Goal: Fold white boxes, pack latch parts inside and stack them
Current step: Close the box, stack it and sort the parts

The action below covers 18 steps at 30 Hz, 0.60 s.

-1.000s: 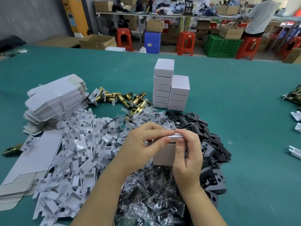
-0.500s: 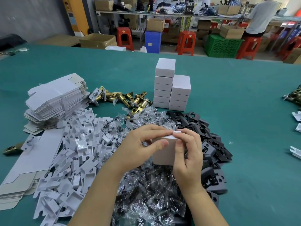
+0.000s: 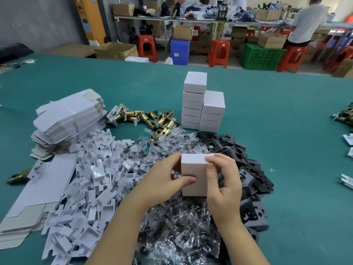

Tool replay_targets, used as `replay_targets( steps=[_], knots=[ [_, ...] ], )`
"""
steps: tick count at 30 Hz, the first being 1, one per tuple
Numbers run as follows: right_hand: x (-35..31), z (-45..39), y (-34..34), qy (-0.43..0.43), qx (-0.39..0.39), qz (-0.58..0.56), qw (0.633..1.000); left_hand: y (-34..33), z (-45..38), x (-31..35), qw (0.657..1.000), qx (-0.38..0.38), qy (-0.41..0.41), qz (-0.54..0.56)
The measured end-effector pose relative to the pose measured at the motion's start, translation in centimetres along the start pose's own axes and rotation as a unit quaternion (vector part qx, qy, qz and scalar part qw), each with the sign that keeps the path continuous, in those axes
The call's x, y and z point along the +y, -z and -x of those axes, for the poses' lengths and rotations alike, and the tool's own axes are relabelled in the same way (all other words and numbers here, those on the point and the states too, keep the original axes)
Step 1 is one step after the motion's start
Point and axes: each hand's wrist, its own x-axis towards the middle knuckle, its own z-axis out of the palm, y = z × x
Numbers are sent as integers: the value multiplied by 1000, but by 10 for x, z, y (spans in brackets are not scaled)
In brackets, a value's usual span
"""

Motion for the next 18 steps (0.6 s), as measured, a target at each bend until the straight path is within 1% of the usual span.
replay_targets(
  steps=[2, 5, 6, 7, 8, 10, 11, 12, 15, 16, 18],
  knots=[
    [-13, -4, 5, -9, -19, -7, 1000, 7, 3, 4, 998, 10, -4, 62],
    [-34, -8, 19, -7, 2, -13, 1000, 19, 11, 16, 980, 42, -72, 178],
    [-38, -9, 25, -25, 12, -28, 999, 20, 13, 21, 973, 66, -95, 200],
    [-43, -11, 29, -67, 9, -62, 996, 19, 14, 23, 969, 91, -111, 202],
    [-48, -12, 31, -130, -15, -117, 984, 16, 13, 25, 967, 113, -126, 189],
    [-55, -17, 32, -265, -96, -223, 933, 8, 10, 27, 968, 157, -160, 112],
    [-58, -19, 30, -311, -126, -251, 908, 4, 7, 26, 965, 178, -181, 62],
    [-59, -22, 28, -340, -139, -262, 893, 1, 4, 24, 959, 199, -203, 10],
    [-53, -32, 24, -402, -124, -257, 870, -8, -3, 15, 927, 245, -262, -110],
    [-50, -35, 22, -422, -120, -268, 858, -12, -5, 12, 923, 249, -264, -129],
    [-45, -40, 20, -443, -115, -307, 835, -17, -8, 8, 933, 244, -233, -127]
  ],
)
